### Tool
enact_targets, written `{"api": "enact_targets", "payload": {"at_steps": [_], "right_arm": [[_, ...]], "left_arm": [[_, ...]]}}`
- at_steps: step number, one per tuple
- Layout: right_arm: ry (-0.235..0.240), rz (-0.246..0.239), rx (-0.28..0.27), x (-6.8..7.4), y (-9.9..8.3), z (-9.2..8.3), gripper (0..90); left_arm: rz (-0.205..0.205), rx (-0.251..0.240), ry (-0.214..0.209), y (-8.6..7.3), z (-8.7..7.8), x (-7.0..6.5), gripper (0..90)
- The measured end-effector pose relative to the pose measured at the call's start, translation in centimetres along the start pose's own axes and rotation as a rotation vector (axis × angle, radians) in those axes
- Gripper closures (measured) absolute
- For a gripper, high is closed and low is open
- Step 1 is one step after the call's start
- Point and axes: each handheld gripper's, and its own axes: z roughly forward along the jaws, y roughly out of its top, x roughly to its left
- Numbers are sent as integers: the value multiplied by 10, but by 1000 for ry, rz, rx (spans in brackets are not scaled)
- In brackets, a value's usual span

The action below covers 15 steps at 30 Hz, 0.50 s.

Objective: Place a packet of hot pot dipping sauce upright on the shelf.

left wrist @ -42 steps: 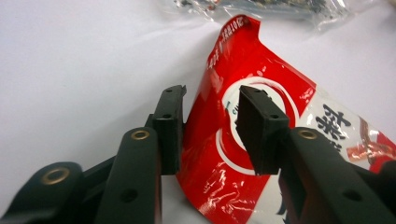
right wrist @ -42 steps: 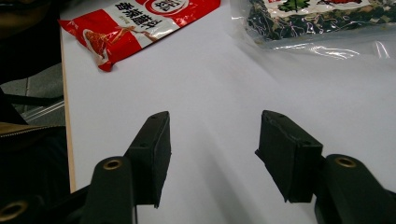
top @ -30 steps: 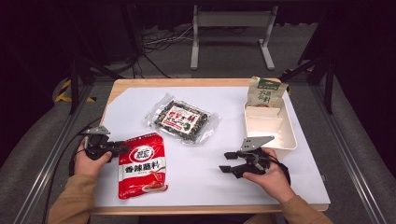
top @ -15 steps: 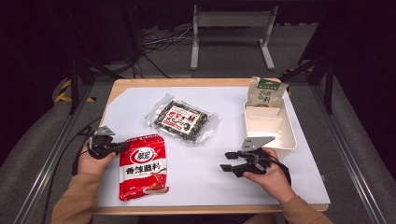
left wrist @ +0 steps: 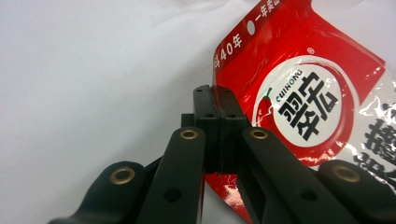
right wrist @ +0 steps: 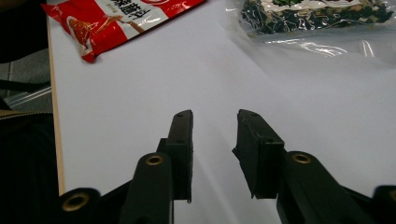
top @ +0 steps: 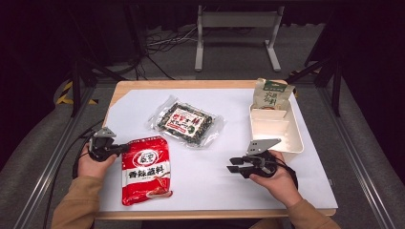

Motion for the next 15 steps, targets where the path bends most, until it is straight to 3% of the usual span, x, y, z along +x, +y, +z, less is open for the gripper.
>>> {"api": "enact_targets", "payload": {"at_steps": [1,4,15], "right_arm": [[-5,-43,18,2,3,-1,672],[-19,-72,23,4,5,-2,671],[-16,-78,24,6,11,-5,708]], "left_arm": [[4,-10,0,3,-6,-2,897],[-2,-17,-3,5,-11,-4,897],[-5,-39,-1,18,-39,-16,900]]}}
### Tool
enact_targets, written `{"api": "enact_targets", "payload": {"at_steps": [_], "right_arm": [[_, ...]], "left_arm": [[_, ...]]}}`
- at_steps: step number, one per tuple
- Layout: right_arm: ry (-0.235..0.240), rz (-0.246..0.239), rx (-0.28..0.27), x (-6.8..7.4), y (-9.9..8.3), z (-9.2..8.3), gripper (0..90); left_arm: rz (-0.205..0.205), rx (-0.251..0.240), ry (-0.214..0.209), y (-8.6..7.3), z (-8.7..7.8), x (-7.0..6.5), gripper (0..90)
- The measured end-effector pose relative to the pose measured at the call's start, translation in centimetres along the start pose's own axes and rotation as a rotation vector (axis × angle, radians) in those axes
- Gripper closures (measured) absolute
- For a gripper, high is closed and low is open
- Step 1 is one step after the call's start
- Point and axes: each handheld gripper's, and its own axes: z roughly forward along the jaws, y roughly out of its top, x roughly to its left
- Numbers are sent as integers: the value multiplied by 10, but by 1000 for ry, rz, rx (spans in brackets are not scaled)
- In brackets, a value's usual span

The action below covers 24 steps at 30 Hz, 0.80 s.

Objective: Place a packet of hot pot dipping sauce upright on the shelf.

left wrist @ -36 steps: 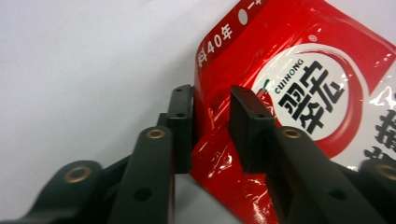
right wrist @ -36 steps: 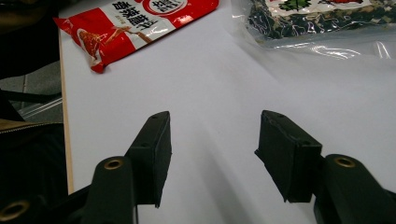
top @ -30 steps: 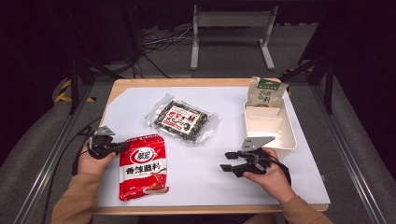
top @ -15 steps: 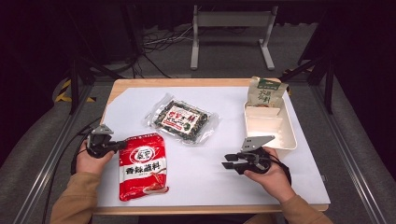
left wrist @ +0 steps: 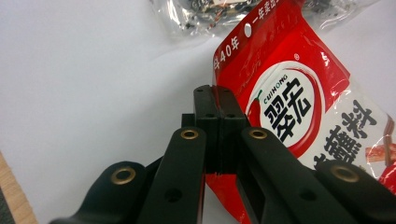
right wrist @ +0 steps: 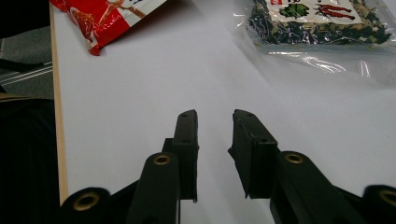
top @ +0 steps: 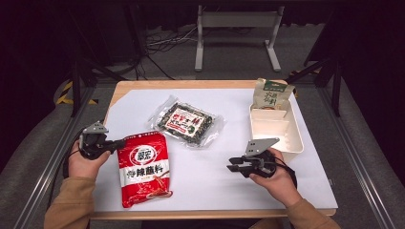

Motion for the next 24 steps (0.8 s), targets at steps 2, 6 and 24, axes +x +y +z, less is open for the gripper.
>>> {"api": "enact_targets", "payload": {"at_steps": [2,6,24], "right_arm": [[1,0,-3,1,1,-1,708],[-9,-5,-9,2,3,-3,699],[-26,-7,-20,4,3,-11,681]], "left_arm": [[3,-10,1,3,-5,-3,900],[14,-26,0,8,-14,-10,900],[83,-47,-13,16,-55,-34,900]]}}
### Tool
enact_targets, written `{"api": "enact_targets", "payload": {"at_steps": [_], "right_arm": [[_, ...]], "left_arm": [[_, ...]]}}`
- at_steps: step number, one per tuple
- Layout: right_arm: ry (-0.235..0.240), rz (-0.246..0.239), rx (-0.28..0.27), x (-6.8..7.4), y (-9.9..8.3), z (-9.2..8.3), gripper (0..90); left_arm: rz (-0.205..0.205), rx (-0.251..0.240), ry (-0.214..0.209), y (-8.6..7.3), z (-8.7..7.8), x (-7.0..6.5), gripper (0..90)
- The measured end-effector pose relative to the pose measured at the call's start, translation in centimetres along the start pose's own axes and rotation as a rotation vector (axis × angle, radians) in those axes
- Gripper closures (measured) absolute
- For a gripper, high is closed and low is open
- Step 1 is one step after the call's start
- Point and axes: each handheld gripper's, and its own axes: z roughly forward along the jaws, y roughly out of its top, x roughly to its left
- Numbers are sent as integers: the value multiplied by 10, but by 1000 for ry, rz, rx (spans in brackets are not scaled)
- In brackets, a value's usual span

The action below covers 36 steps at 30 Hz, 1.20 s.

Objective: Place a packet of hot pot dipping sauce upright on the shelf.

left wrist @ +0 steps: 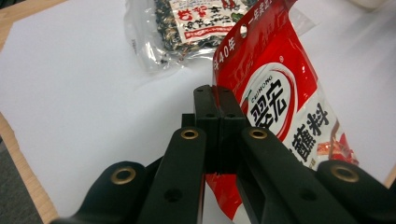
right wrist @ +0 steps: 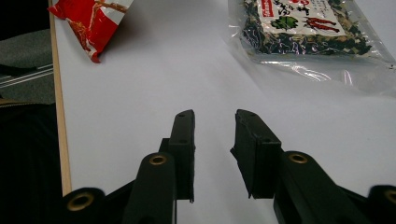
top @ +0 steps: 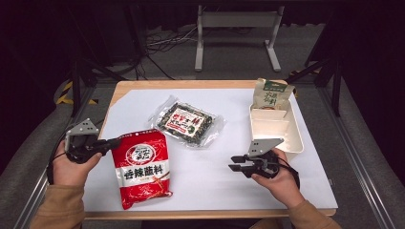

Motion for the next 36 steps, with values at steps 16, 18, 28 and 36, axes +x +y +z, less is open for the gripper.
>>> {"api": "enact_targets", "payload": {"at_steps": [16,18,28,36], "right_arm": [[4,-22,-11,4,2,-9,662],[1,-24,-18,5,3,-12,659],[21,-43,-28,7,3,-16,637],[13,-52,-48,8,6,-18,607]], "left_arm": [[97,-46,-8,18,-26,-37,900],[127,-57,-11,25,-27,-45,900],[261,-100,-61,47,-30,-72,899],[298,-148,-92,62,-28,-83,900]]}}
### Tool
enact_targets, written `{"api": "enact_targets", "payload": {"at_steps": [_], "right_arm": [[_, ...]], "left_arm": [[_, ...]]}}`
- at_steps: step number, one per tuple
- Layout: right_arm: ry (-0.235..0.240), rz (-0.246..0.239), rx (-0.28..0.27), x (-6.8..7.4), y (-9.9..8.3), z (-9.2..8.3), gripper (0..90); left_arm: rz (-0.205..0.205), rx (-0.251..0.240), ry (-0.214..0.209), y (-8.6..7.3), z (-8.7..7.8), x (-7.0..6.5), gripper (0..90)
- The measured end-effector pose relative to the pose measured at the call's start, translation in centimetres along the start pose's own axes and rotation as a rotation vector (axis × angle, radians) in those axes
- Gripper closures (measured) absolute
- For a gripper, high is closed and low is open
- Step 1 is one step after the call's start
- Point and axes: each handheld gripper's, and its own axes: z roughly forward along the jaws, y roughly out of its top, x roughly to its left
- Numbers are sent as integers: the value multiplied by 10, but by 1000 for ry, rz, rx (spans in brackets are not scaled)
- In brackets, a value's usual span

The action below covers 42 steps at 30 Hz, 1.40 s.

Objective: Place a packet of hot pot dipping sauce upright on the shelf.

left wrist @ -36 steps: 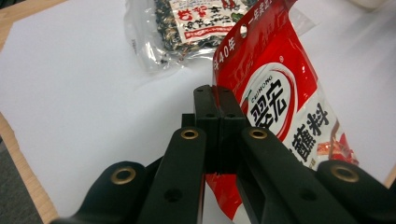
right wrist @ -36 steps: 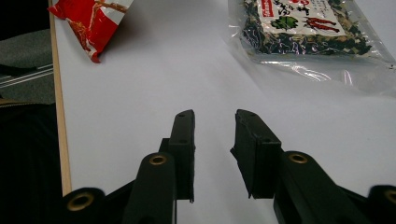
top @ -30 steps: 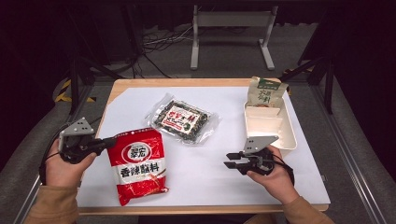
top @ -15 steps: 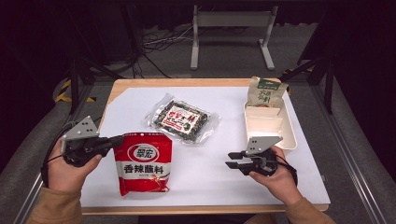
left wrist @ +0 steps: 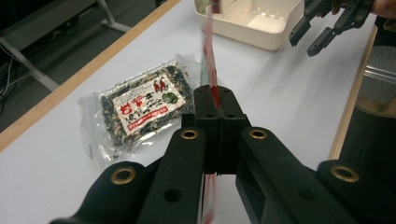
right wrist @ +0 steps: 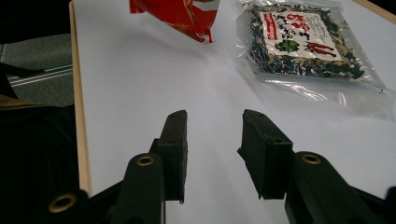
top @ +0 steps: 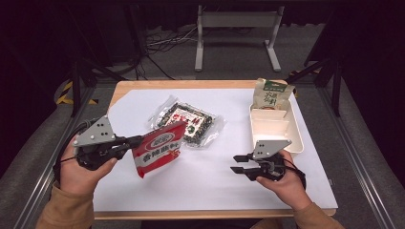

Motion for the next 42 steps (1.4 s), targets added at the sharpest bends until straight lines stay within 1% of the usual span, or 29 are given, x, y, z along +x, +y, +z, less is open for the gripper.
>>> {"api": "enact_targets", "payload": {"at_steps": [2,4,5,6,7,8,11,12,14,15,16,19,23,25,27,29,30,33,35,39,40,42], "right_arm": [[-1,-3,-3,0,1,0,601],[-4,-5,-9,0,1,0,585],[-4,-5,-9,0,1,0,585],[-3,0,-20,0,2,0,553],[-3,0,-20,0,2,0,553],[-5,-1,-24,0,3,0,539],[-12,4,-38,1,4,0,493],[-15,6,-45,1,4,0,474],[-22,13,-63,1,5,0,429],[-22,13,-63,1,5,0,429],[-23,14,-67,1,6,0,412],[-4,2,-70,3,8,4,386],[21,-13,-69,6,11,10,386],[32,-21,-77,6,12,11,385],[34,-25,-80,6,12,12,383],[45,-21,-100,5,13,14,379],[44,-22,-101,3,12,15,376],[47,-18,-102,2,11,19,377],[55,-15,-96,1,9,23,379],[98,-13,-99,2,7,36,366],[104,-24,-98,4,7,39,366],[111,-29,-97,5,7,42,367]], "left_arm": [[0,-13,-5,3,3,0,900],[2,-25,-19,7,5,-1,899],[2,-25,-19,7,5,-1,900],[11,-38,-40,11,9,-3,900],[11,-38,-40,11,9,-3,900],[16,-44,-52,13,11,-5,900],[38,-65,-82,19,16,-9,900],[48,-72,-101,22,18,-12,900],[66,-83,-126,26,22,-15,900],[66,-83,-126,26,22,-15,900],[73,-90,-142,28,24,-18,900],[106,-99,-173,35,30,-27,900],[138,-100,-189,42,37,-37,900],[147,-103,-196,44,40,-39,900],[150,-106,-197,45,43,-39,899],[149,-111,-203,47,47,-39,900],[141,-113,-205,47,49,-39,900],[140,-123,-214,48,53,-38,900],[145,-131,-212,49,55,-38,899],[144,-144,-236,50,60,-37,899],[142,-141,-236,50,61,-38,899],[147,-142,-233,50,61,-37,899]]}}
